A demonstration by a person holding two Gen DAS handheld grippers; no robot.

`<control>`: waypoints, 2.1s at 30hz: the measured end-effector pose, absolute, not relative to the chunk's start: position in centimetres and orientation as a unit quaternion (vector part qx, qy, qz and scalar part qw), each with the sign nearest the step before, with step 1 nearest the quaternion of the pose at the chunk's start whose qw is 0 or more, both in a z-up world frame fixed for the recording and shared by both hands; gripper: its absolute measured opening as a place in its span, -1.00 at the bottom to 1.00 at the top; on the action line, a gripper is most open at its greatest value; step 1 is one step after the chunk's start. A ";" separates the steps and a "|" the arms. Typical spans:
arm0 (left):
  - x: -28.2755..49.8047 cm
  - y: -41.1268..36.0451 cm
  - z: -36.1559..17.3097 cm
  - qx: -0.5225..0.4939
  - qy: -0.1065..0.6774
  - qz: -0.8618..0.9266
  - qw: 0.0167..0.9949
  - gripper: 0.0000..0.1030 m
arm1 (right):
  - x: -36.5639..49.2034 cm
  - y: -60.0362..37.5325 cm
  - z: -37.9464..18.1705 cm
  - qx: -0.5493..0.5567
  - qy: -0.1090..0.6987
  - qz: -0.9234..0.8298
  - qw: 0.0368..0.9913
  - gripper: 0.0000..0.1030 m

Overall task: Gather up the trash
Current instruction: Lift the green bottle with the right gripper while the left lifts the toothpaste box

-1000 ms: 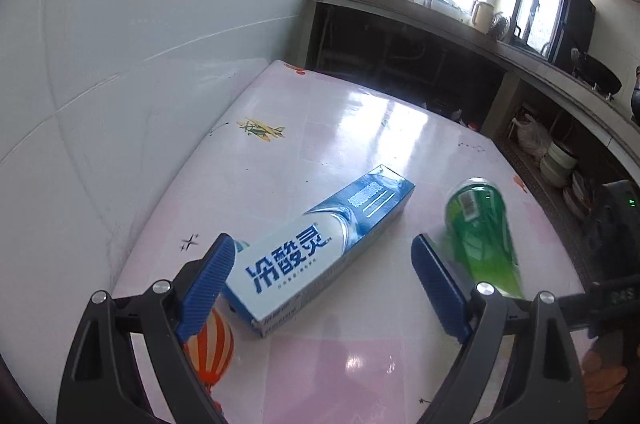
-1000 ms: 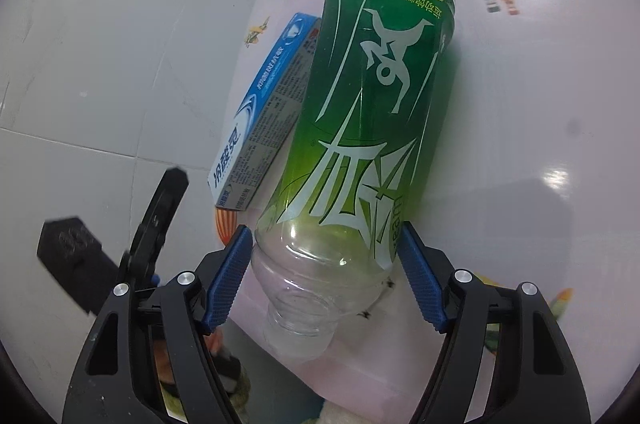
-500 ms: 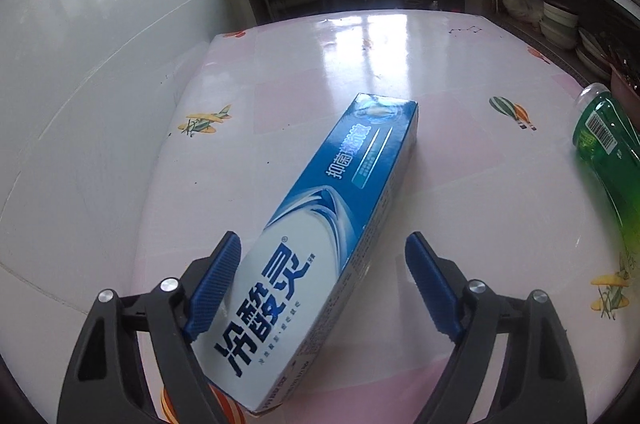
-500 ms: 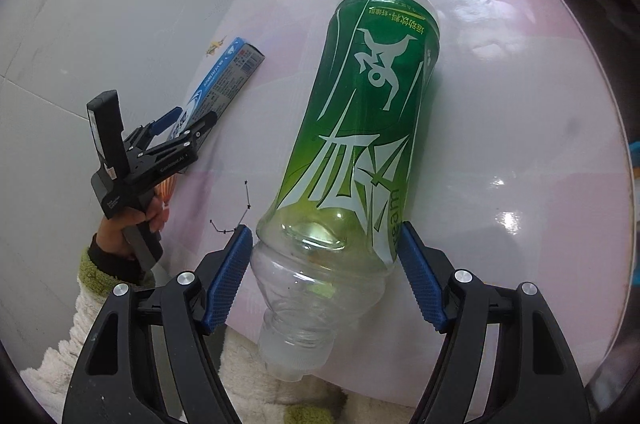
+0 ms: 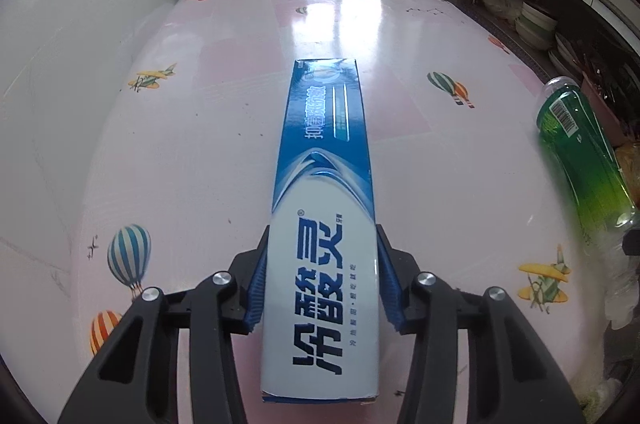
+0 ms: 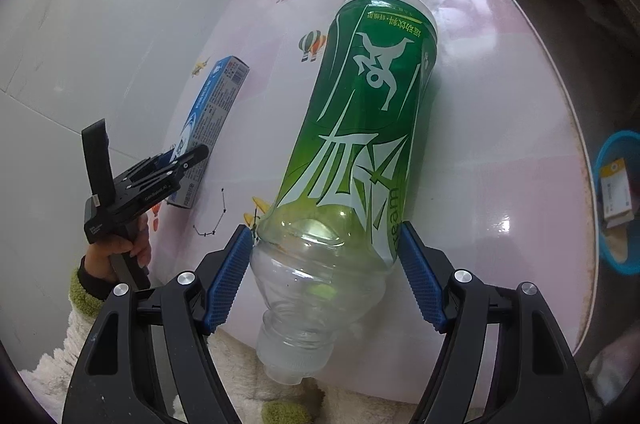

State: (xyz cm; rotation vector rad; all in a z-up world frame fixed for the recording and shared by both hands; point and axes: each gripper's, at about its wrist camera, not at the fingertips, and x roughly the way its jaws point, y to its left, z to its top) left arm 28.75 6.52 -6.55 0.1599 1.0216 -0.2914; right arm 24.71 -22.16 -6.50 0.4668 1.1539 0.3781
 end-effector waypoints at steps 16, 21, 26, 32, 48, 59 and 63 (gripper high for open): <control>19.7 2.6 -3.6 -0.087 0.517 -0.204 0.827 0.43 | 24.7 -21.8 -6.8 0.222 0.532 0.159 0.802 0.35; 21.4 0.4 -3.6 -0.013 0.501 -0.188 0.845 0.47 | 25.0 -21.5 -6.9 0.221 0.532 0.155 0.803 0.35; 22.0 -1.7 -5.7 0.028 0.502 -0.169 0.848 0.45 | 25.0 -20.8 -6.9 0.215 0.532 0.149 0.805 0.35; 21.7 -1.5 -6.7 0.027 0.507 -0.156 0.848 0.11 | 24.7 -20.9 -6.8 0.191 0.537 0.149 0.808 0.35; 21.7 -1.2 -6.6 0.038 0.505 -0.136 0.851 0.01 | 25.1 -21.2 -7.2 0.190 0.551 0.148 0.799 0.41; 22.1 -1.7 -6.5 0.043 0.508 -0.137 0.849 0.11 | 25.6 -21.6 -7.6 0.204 0.559 0.146 0.790 0.45; 22.5 -1.9 -6.6 0.047 0.505 -0.134 0.851 0.11 | 25.9 -21.9 -8.0 0.222 0.557 0.145 0.787 0.45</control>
